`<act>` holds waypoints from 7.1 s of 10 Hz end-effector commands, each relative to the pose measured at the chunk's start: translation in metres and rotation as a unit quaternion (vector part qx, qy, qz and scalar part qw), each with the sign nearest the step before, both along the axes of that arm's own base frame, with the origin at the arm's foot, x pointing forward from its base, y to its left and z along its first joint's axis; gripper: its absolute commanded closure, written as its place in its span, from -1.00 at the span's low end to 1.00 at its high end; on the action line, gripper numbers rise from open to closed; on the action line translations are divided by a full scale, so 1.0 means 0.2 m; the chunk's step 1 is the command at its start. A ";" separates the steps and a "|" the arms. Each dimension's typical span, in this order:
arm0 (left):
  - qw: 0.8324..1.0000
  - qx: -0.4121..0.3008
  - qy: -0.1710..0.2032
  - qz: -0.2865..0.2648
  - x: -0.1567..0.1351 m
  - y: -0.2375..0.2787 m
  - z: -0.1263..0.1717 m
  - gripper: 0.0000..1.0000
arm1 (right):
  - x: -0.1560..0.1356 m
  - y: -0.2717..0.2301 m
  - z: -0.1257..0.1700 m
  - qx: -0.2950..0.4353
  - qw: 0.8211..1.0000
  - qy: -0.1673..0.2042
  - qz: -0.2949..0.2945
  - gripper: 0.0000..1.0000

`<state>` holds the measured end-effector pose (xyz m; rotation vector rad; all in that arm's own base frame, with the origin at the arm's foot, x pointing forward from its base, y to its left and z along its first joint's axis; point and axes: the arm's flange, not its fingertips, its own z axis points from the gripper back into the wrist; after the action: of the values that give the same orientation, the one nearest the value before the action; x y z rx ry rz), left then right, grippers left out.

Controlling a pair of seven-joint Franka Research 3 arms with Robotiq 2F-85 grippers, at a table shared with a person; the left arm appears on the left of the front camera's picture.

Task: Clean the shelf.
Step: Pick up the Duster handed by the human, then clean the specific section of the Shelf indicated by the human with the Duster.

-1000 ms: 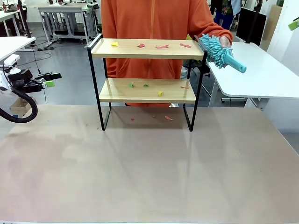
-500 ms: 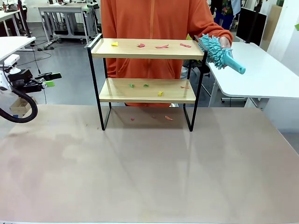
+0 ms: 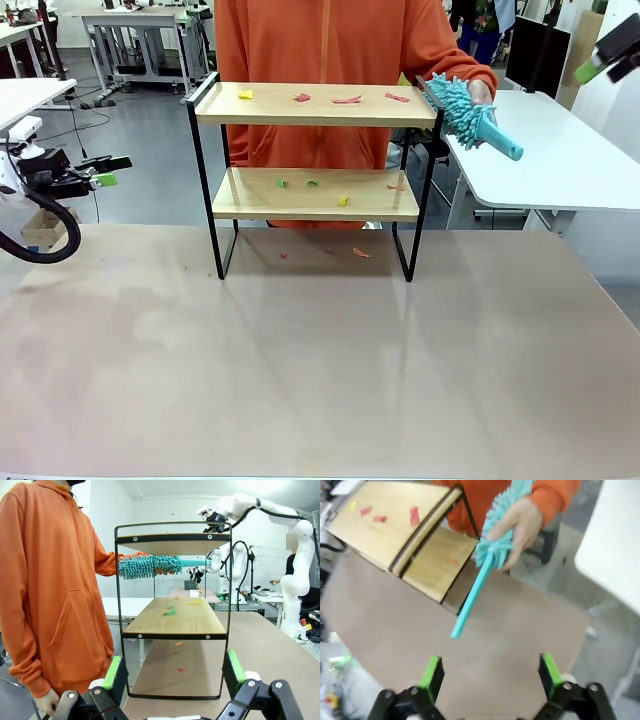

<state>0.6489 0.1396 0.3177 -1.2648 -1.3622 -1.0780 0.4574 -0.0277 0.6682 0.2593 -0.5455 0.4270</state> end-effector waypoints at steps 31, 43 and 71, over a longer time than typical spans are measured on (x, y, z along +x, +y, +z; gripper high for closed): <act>1.000 0.003 -0.006 -0.003 0.00 0.00 0.01 -1.00 | 0.16 0.62 -0.54 -0.055 0.986 -0.015 -0.156 1.00; 1.000 0.003 -0.006 -0.003 0.00 0.00 0.01 -1.00 | 0.17 0.60 -0.50 -0.089 0.969 0.032 -0.229 1.00; 1.000 0.003 -0.006 -0.003 0.00 0.00 0.01 -1.00 | -0.90 0.07 -0.54 -0.248 0.869 0.102 0.416 0.74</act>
<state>0.6489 0.1396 0.3175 -1.2650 -1.3620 -1.0779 0.2786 -0.0153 0.5607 -0.0126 -0.0586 1.2874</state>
